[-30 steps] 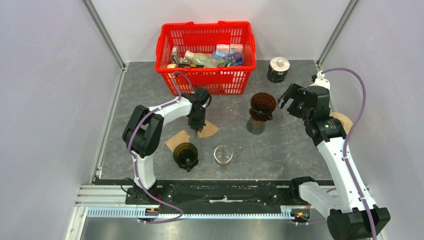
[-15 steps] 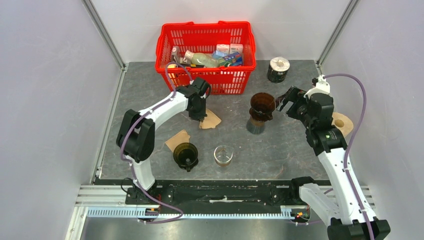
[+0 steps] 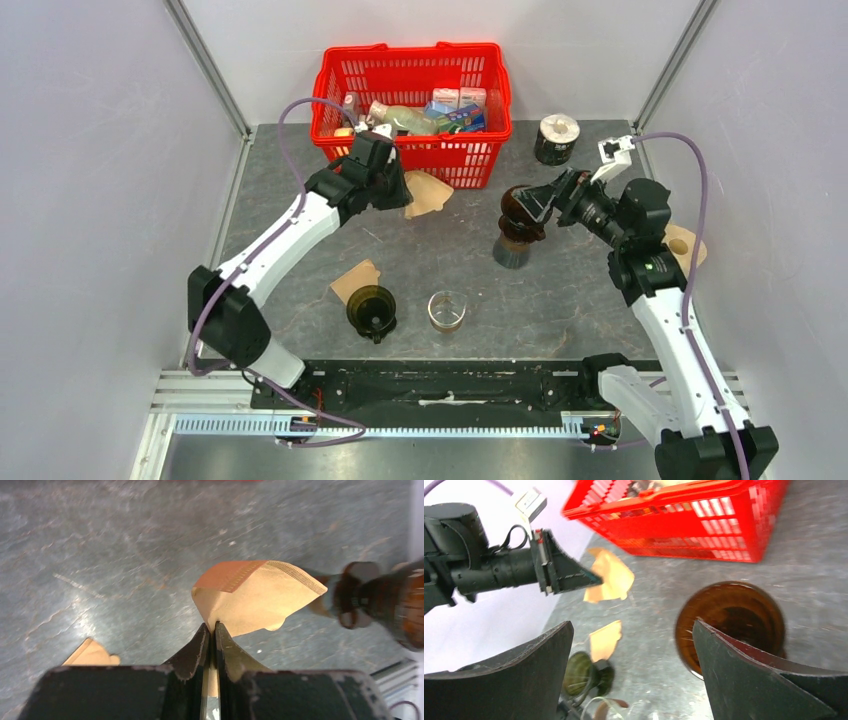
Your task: Place the coffee filter in the dripper
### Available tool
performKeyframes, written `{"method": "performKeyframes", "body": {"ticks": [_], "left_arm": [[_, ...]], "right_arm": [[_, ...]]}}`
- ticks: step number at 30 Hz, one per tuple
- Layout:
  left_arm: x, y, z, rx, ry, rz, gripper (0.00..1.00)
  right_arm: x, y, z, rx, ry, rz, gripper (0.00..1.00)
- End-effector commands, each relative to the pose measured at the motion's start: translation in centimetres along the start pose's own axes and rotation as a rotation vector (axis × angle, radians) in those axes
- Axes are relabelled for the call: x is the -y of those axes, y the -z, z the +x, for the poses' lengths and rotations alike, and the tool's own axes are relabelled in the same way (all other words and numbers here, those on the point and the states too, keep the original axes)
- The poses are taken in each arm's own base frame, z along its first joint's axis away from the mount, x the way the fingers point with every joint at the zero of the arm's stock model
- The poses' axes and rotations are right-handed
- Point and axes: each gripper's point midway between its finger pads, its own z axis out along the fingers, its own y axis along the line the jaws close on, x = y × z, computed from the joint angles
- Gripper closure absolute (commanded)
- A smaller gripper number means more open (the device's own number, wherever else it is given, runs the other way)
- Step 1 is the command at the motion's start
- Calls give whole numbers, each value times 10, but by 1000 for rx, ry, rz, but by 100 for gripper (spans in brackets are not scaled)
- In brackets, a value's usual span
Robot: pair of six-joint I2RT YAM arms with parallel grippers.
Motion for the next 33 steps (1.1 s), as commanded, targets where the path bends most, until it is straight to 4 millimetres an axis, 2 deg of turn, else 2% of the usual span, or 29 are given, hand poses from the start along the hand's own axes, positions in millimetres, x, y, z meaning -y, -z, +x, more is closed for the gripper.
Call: {"method": "performKeyframes", "body": {"ticks": [1,4,7,13,17,24,33], "left_arm": [[42,35,-37,156,60,199,86],[51,52,-46,211,83,258,85],[58,62,-49,253,114,316,85],[60,65,-43,306,195,391,83],[73,66,-39,293,225,486,82],[81,68,-35,272,250,543,81],[83,68,-31,256,264,559,81]], "right_arm": [[-44,-9,-6,-32,-49,-259,3],[-52,-20,-3,-52,-109,-304,4],[-69,-34,11,-100,-94,-358,5],[-79,-71,32,-149,-85,-384,7],[-83,-90,41,-150,-39,-390,8],[-77,-114,43,-106,14,-333,11],[-93,-133,38,-48,5,-367,26]]}}
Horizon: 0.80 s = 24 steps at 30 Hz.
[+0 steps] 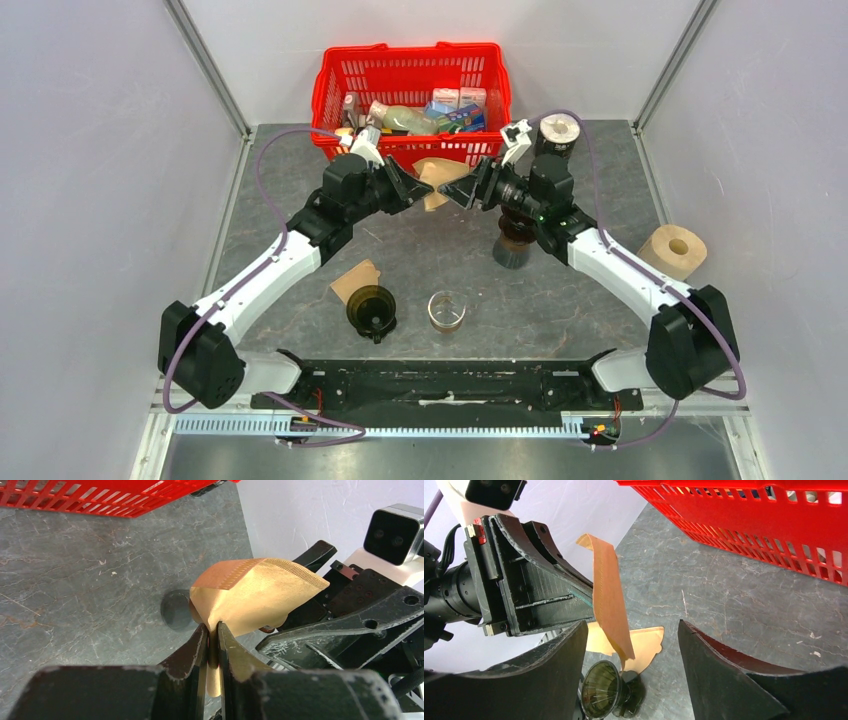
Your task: Place the coffee filter in the dripper
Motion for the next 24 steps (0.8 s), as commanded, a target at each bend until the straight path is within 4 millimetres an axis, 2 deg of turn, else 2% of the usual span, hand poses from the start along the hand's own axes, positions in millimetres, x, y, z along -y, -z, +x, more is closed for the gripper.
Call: {"method": "performKeyframes", "body": {"ticks": [1,6,10,13,17,19,22,23,24], "left_arm": [[22,7,-5,17,28,77,81],[27,7,-9,33,30,100,81],[28,7,-9,36,34,108,80],[27,8,-8,35,28,108,77],[26,9,-7,34,17,109,68],[26,10,-6,33,-3,113,55],[26,16,-7,35,-69,114,19],[27,19,-8,40,-107,115,11],[28,23,-10,43,-144,116,8]], "right_arm": [[-24,-12,-35,118,66,-56,29],[-27,-20,-33,123,67,-69,43],[-30,-21,-35,147,56,-84,60],[-28,-19,-38,171,41,-63,77],[-23,-12,-42,190,49,-16,88],[-21,-9,-42,191,46,8,99],[-19,-1,-43,174,57,55,100],[-19,3,-42,161,65,71,100],[-19,6,-41,149,73,83,100]]}}
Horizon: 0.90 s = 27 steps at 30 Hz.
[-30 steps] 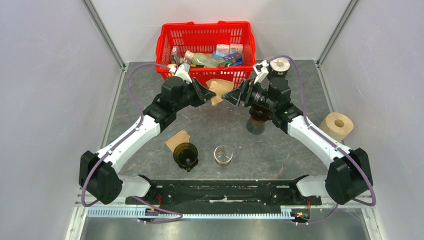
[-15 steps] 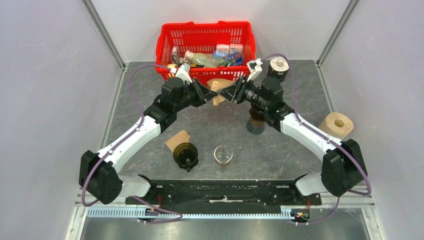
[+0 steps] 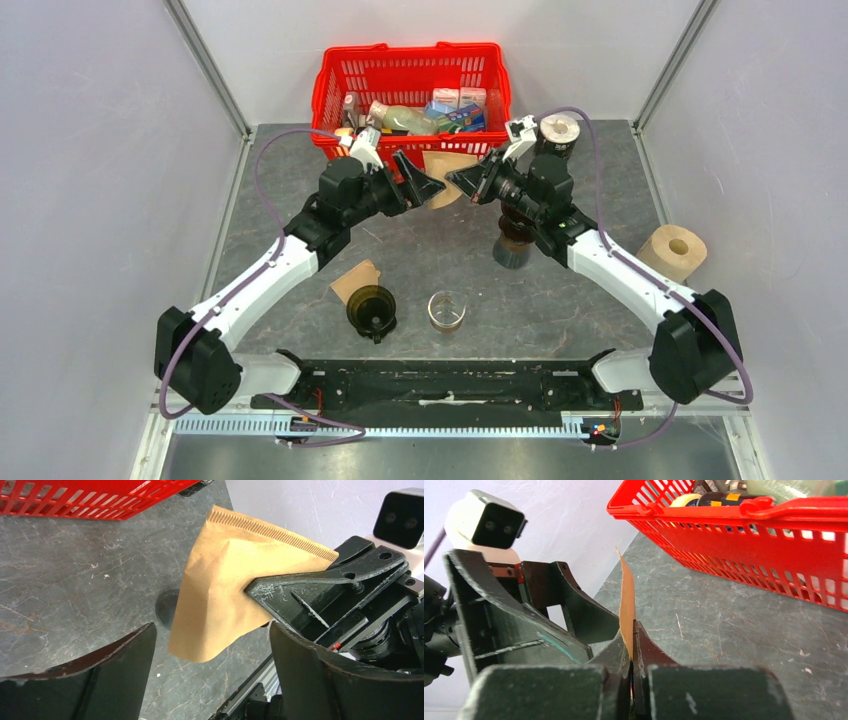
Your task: Place the coffee filter in the dripper
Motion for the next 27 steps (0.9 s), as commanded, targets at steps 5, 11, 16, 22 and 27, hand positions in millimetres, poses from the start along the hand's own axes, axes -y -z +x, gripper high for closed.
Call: {"method": "performKeyframes", "body": {"ticks": [5,11,16,22,27], "left_arm": [[4,38,-21,37,-348,-46,7],[25,43,-1,-113,-567,144,6],[61,53,22,-241,-675,431,6],[67,63,38,-287,-726,556,6],[65,63,53,-318,-693,619,8]], "right_arm": [[-12,44,-13,-62,115,98,100],[-28,80,16,-308,218,45,100],[-45,98,35,-497,324,-100,100],[-57,99,31,-512,383,-179,100],[-70,99,30,-516,405,-266,100]]}}
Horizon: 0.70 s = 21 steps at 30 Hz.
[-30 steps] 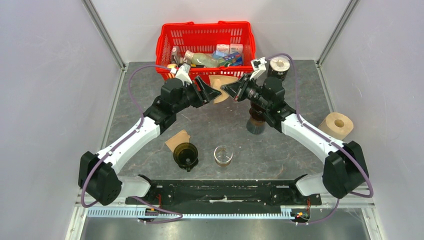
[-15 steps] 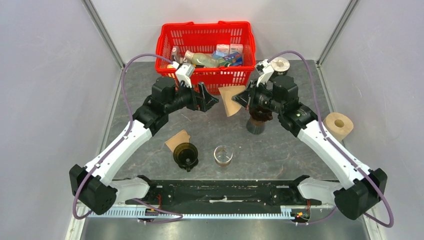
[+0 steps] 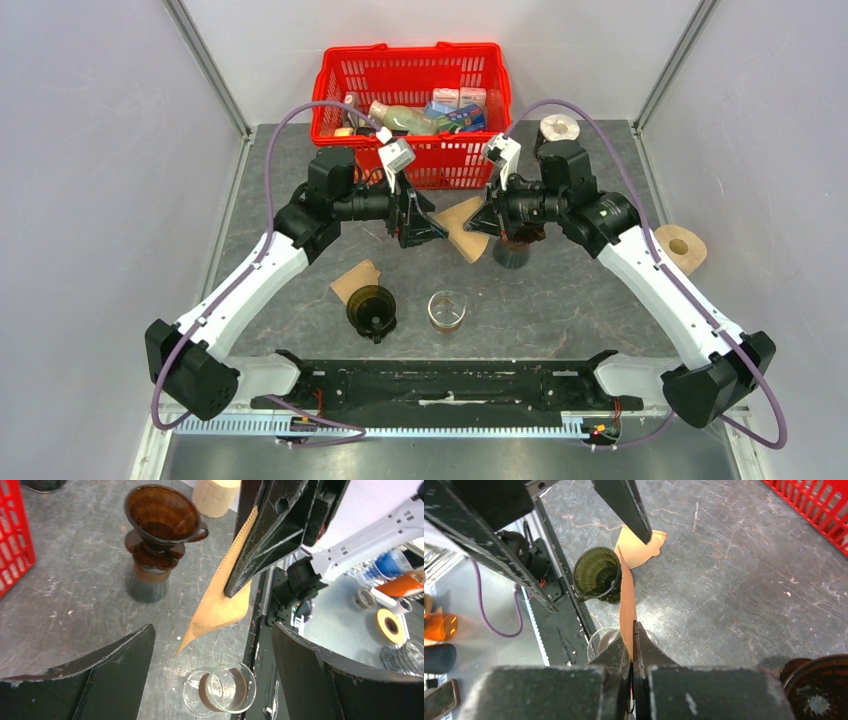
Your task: Place the coffee filter in the dripper
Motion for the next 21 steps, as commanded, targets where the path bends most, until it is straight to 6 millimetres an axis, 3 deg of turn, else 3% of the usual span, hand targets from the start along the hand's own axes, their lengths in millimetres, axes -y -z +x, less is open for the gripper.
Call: {"method": "performKeyframes", "body": {"ticks": [1,6,11,16,21], "left_arm": [[16,-3,3,11,-60,127,8],[16,-7,10,-3,-31,153,15],[26,-10,8,13,-12,224,33],[26,-12,11,6,1,237,62],[21,-10,13,20,-21,186,98]], "right_arm": [[-24,7,-15,19,98,-126,100],[-34,8,-17,19,112,-196,100],[-29,4,-22,21,113,-179,100],[-20,-3,-31,31,96,-141,100],[-15,-5,-34,34,96,-119,100]]}}
